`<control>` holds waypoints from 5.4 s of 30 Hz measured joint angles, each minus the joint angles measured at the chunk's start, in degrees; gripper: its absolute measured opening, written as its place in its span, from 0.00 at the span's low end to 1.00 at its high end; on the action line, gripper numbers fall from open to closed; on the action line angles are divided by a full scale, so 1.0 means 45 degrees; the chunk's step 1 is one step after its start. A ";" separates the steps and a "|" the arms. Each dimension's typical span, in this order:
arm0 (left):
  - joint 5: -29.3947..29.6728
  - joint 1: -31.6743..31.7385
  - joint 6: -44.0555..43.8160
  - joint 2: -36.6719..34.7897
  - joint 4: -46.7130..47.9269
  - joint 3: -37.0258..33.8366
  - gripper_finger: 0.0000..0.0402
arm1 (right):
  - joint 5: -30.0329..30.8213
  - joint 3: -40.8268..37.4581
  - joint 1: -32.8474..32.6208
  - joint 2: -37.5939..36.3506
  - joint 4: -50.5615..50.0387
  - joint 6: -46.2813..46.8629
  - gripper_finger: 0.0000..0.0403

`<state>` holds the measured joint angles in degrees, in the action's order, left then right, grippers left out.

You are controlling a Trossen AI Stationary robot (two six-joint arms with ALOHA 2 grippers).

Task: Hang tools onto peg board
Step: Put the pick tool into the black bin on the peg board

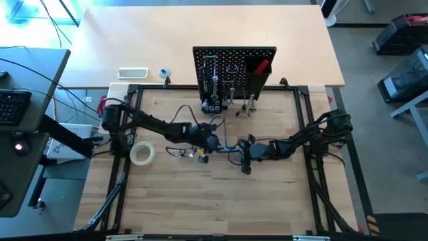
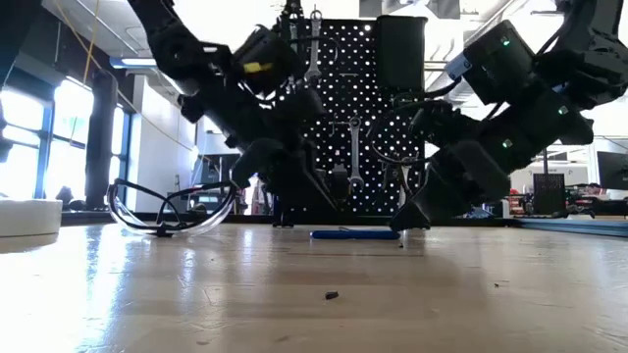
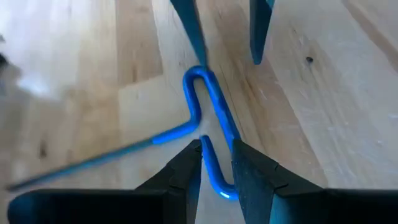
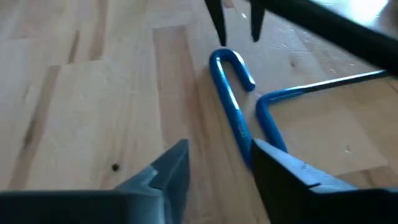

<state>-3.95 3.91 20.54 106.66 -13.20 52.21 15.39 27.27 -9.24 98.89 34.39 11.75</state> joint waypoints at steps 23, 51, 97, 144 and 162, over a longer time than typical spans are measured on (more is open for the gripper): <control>-0.2028 0.0667 -0.2494 0.1317 -0.0550 0.0024 0.41 | -0.0576 0.0024 0.1706 0.0112 -0.0878 -0.1433 0.52; -0.1661 0.0699 -0.2931 0.1486 -0.1411 -0.0049 0.40 | -0.1970 -0.0029 0.1576 0.1936 0.2249 -0.1864 0.18; -0.0060 -0.2283 -0.1209 0.0817 0.0667 0.0066 0.43 | -0.2365 0.2730 -0.1557 -0.0631 -0.2167 -0.2485 0.47; 0.1218 -0.2528 -0.5815 0.2492 0.2483 0.2144 0.34 | -0.1871 0.2783 -0.1649 0.0453 -0.5063 0.0217 0.47; 0.2042 -0.2361 -0.2829 0.2319 0.2005 0.2242 0.00 | 0.0474 0.2715 -0.2552 -0.2193 -0.8114 0.1329 0.41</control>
<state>5.23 -6.72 7.81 117.10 -4.17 62.29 17.52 39.48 -20.72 89.02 -2.13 17.73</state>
